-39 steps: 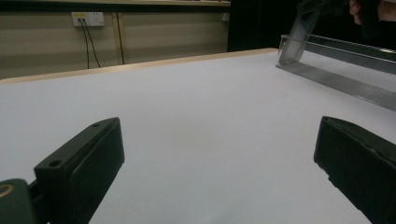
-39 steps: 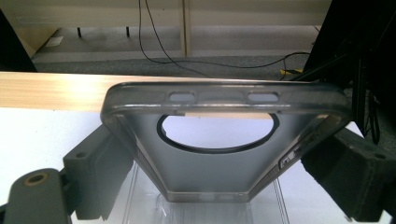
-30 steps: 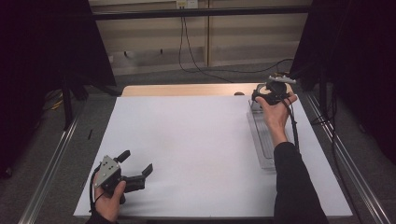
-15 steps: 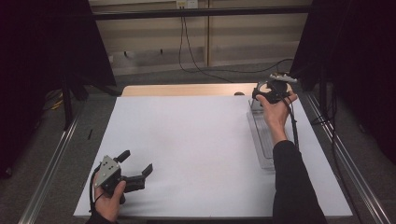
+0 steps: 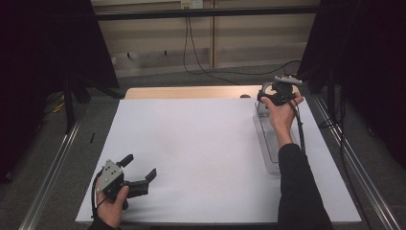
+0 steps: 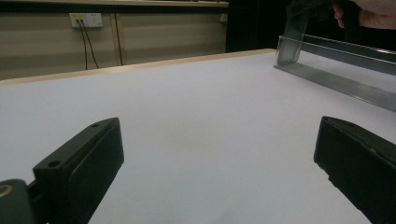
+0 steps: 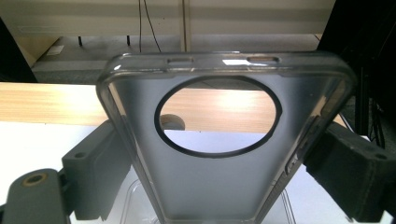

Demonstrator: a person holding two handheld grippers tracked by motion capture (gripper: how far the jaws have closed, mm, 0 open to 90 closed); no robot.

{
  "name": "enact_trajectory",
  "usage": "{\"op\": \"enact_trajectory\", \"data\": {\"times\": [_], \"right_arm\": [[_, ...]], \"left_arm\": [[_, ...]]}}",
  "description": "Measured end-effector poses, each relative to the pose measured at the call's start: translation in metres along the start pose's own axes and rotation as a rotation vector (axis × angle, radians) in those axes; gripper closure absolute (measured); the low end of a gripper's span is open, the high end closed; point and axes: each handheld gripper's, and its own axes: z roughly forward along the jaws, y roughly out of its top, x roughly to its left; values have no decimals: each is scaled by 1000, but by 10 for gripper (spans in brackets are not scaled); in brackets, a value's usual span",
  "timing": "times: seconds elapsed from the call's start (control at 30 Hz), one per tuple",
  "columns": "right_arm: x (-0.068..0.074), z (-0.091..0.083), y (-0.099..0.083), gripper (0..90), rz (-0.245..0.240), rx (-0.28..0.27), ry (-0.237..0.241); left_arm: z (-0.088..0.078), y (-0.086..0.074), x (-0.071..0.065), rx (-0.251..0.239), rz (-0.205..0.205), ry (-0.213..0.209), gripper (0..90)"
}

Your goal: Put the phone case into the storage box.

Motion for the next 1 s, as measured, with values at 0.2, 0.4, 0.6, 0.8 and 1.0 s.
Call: {"op": "enact_trajectory", "data": {"times": [0.2, 0.4, 0.6, 0.8, 1.0], "right_arm": [[-1, 1, -1, 59, 8, 13, 24], [-3, 1, 0, 21, 15, 0, 55], [-5, -1, 1, 22, 17, -10, 64], [-8, -3, 3, 24, 40, -14, 84], [-9, -4, 5, 18, 35, -41, 103]], "left_arm": [[0, 0, 0, 0, 0, 1, 15], [0, 0, 1, 8, 7, -2, 15], [-1, 0, 1, 7, 6, 1, 15], [-1, 0, 1, 7, 7, 4, 16], [-1, 0, 0, 8, 5, 5, 16]]}}
